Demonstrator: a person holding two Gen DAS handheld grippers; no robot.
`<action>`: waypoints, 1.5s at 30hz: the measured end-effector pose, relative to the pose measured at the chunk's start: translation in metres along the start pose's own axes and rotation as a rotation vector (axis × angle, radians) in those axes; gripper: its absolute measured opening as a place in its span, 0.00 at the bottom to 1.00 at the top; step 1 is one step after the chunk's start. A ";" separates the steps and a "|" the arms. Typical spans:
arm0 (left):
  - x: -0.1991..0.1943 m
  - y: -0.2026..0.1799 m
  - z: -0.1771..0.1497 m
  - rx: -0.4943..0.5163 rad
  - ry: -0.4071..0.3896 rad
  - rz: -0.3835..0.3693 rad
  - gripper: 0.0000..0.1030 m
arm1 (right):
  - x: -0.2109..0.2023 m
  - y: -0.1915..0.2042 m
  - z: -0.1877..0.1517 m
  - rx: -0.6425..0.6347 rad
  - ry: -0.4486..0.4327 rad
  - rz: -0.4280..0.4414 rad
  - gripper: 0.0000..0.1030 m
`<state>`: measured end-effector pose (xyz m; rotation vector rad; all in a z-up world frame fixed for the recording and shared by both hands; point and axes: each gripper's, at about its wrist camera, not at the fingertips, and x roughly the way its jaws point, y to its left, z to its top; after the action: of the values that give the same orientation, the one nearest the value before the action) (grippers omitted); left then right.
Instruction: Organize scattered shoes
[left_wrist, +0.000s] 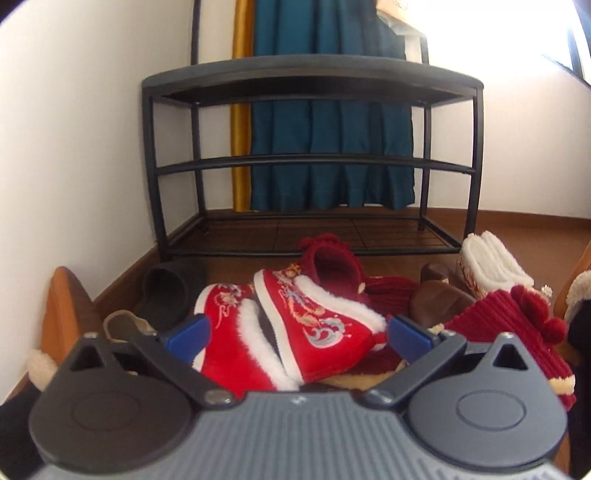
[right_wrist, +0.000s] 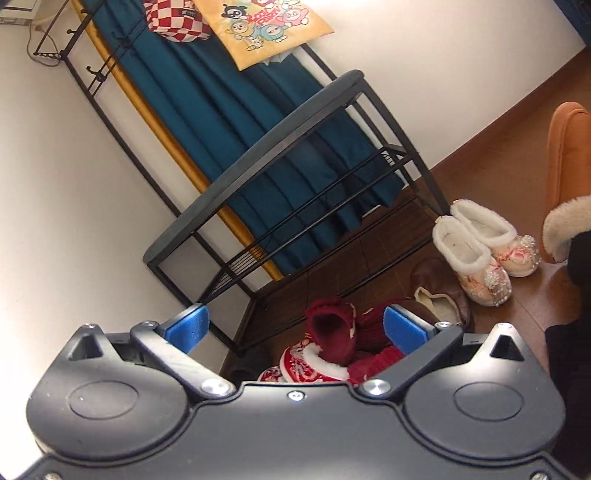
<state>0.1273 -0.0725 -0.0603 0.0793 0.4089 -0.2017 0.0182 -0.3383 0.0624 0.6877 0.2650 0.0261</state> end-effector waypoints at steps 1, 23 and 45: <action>0.004 -0.004 0.001 0.001 0.000 -0.010 1.00 | -0.001 -0.004 0.001 0.003 -0.007 -0.011 1.00; 0.029 -0.063 -0.011 0.110 -0.017 -0.380 0.62 | 0.007 -0.056 -0.002 0.074 0.005 -0.083 1.00; 0.088 -0.102 0.003 0.127 0.034 -0.602 0.90 | 0.023 -0.066 0.004 0.056 0.032 -0.166 1.00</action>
<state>0.1859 -0.1887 -0.0972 0.0824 0.4458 -0.8214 0.0372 -0.3893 0.0185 0.7199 0.3537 -0.1293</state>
